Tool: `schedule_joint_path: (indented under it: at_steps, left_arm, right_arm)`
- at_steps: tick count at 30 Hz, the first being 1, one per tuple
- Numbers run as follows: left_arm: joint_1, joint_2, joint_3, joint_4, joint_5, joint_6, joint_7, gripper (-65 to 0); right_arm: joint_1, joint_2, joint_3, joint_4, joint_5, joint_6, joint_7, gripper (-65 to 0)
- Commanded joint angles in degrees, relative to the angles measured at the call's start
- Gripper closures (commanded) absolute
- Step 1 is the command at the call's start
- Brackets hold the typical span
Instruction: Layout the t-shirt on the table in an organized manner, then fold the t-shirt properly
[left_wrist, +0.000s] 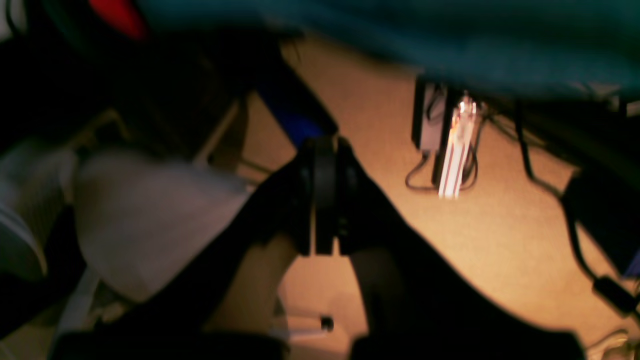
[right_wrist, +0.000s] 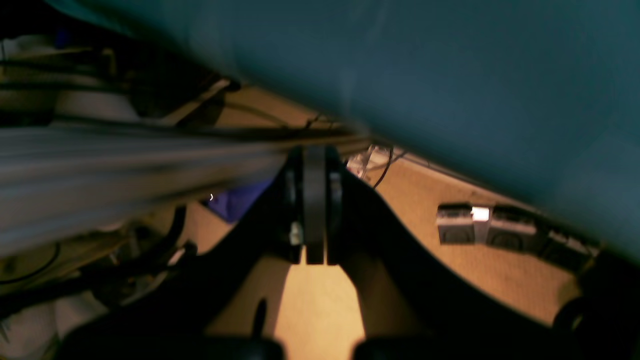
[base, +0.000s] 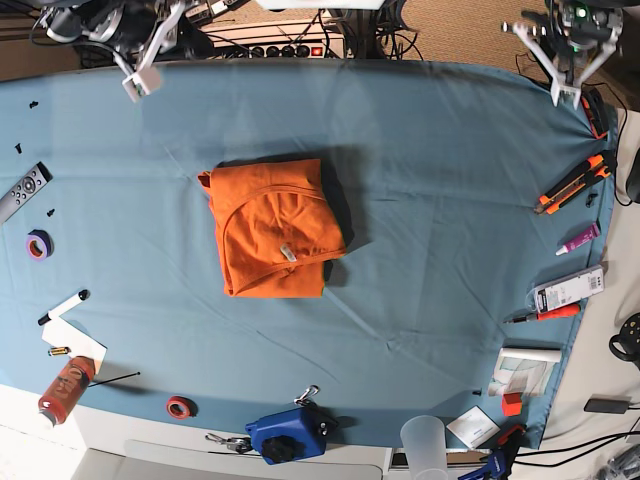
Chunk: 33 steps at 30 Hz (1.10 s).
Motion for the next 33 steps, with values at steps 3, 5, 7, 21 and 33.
schedule_joint_path:
  at_steps: [3, 5, 7, 21, 33]
  left_arm:
    - [3.85, -0.44, -0.33, 1.01, 0.07, 0.11, -0.42, 0.0]
    - [5.92, -0.42, -0.33, 0.81, -1.03, 0.13, -0.79, 0.0]
    - [7.87, -0.33, -0.33, 0.28, -2.73, 0.09, -1.53, 0.0]
    - [7.61, 3.13, -0.22, -18.73, -4.76, -5.03, -5.57, 0.0]
    - [-6.08, 3.67, -0.15, -52.04, -6.19, -12.85, -14.84, 0.0]
  right_arm:
    - [-3.23, 0.59, 0.28, 0.85, -4.17, 0.12, 0.88, 0.0]
    - [-4.81, 0.61, 0.28, 0.31, -6.95, 0.12, 0.88, 0.0]
    - [-6.05, 0.61, 0.22, -1.05, -8.13, 0.12, 0.88, 0.0]
    - [-5.68, 0.83, 0.09, -21.38, -14.03, 0.12, 0.88, 0.0]
    - [0.63, 8.90, -15.96, -32.04, -29.22, 0.12, 4.70, 0.0]
